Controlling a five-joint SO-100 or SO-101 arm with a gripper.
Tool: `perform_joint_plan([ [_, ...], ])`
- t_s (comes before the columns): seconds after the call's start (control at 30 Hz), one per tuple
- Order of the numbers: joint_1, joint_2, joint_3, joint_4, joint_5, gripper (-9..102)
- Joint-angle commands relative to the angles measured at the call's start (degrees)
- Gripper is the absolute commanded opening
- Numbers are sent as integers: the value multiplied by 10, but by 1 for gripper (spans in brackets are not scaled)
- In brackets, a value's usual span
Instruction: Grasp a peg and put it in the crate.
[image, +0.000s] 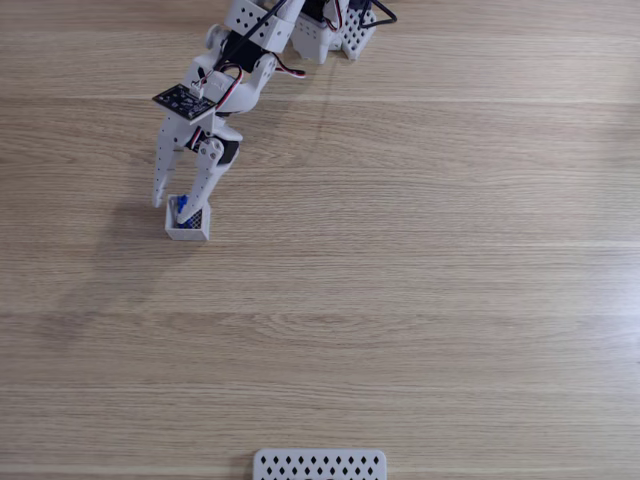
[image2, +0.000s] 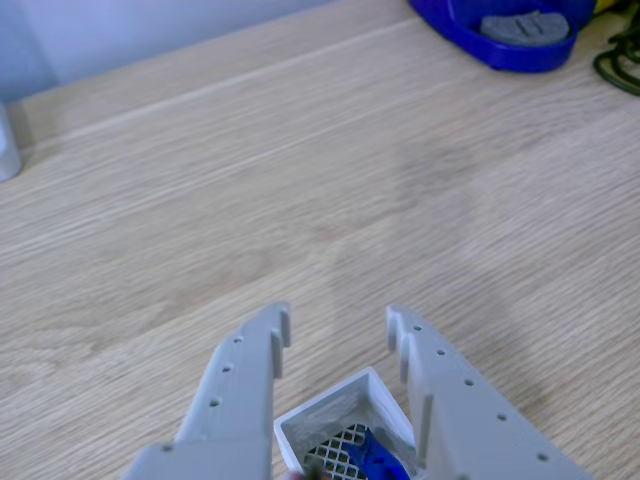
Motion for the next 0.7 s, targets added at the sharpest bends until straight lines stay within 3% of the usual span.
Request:
perform_joint_plan([
  [0.0,-8,14,-16,-18,-4,17],
  [0.3,-8,21,-19,-1,-4,16],
  [0.47,-12,69,-25,107,-4,-3],
  [0.67,-18,139,-18,233,-5,-1],
])
